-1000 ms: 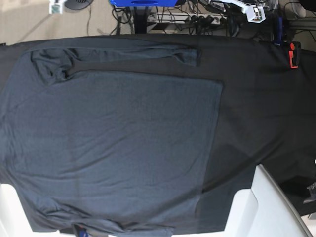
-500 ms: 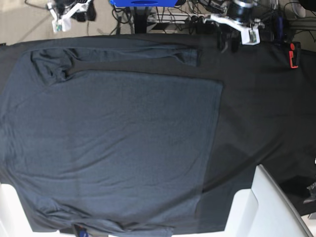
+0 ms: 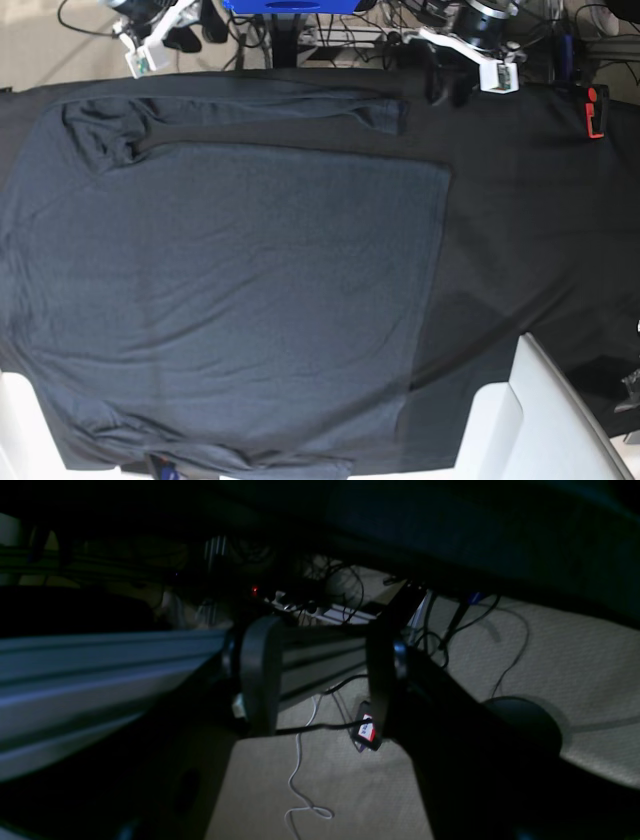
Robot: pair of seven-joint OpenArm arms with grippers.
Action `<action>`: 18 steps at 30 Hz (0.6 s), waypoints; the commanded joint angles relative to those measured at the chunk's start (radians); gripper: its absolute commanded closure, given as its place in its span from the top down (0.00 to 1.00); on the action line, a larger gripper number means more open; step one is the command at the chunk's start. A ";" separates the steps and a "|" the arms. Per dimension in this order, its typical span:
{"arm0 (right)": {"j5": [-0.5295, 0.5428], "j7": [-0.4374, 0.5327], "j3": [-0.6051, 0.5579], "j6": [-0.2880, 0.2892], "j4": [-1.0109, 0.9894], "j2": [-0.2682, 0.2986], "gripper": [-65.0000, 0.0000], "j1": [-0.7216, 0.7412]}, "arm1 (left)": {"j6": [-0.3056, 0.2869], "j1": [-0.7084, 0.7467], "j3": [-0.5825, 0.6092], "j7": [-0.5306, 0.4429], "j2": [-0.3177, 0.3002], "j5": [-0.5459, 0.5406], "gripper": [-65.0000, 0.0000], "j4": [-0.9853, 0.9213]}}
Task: Fold the T-shirt properly
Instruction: 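Lower both grippers onto the shirt's collar-edge corners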
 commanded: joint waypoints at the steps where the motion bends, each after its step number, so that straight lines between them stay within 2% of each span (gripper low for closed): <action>1: 0.011 0.015 0.004 0.014 0.017 0.003 0.39 -0.010 | -0.002 0.006 -0.003 -0.015 -0.006 0.000 0.39 0.014; 4: 0.011 0.015 0.023 0.012 0.014 0.003 0.42 -0.002 | -0.005 0.000 -0.003 -0.015 -0.006 -0.002 0.40 0.014; 5: 0.011 0.015 0.033 0.012 0.014 0.003 0.44 -0.001 | -0.005 -0.002 -0.003 -0.015 -0.006 -0.002 0.43 0.014; 9: 0.011 0.015 0.102 0.012 0.015 0.003 0.45 0.013 | -0.007 -0.005 0.006 -0.015 0.006 -0.002 0.67 0.014; 10: 0.011 0.015 0.125 0.012 0.015 0.003 0.45 0.014 | -0.007 -0.013 0.019 -0.015 0.005 -0.002 0.71 0.014; 14: 0.011 0.012 0.196 0.012 0.015 -0.002 0.40 0.039 | -0.007 -0.045 0.100 -0.015 -0.002 -0.002 0.70 -0.007; 18: 0.011 -0.110 0.210 0.016 0.019 -0.002 0.40 0.068 | -0.007 -0.080 0.167 -0.015 0.003 -0.002 0.69 -0.032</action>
